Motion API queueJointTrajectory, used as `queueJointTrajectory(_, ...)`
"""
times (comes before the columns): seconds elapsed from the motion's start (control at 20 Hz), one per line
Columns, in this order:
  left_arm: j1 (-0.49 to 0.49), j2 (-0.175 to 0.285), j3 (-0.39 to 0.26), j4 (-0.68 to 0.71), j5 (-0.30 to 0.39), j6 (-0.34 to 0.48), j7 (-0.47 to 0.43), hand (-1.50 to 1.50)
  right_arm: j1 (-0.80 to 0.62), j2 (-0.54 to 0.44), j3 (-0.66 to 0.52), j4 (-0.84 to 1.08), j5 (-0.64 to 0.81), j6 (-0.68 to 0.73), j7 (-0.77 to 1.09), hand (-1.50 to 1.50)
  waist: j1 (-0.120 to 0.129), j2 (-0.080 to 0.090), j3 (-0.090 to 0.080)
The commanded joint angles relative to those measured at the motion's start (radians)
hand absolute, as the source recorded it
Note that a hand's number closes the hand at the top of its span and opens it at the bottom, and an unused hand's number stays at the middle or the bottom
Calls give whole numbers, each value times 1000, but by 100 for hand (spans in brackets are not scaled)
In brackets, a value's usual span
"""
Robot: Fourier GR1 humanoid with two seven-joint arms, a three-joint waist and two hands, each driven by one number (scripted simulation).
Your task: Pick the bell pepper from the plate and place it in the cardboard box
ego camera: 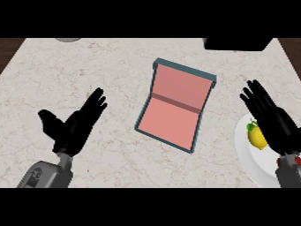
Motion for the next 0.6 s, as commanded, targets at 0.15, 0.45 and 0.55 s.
queueJointTrajectory(0.15,-54,103,-11,-70,-155,18,-65,0,159,-88,-78,52,185,-199,-22,-150,-65,25,7)
queueJointTrajectory(0.45,-62,144,-19,-71,-192,5,-67,0,298,-332,-80,107,581,-407,-83,-150,-106,33,-3)
queueJointTrajectory(0.55,-59,153,-25,-76,-206,-3,-80,0,341,-345,-29,103,721,-502,-108,-150,-80,32,0)
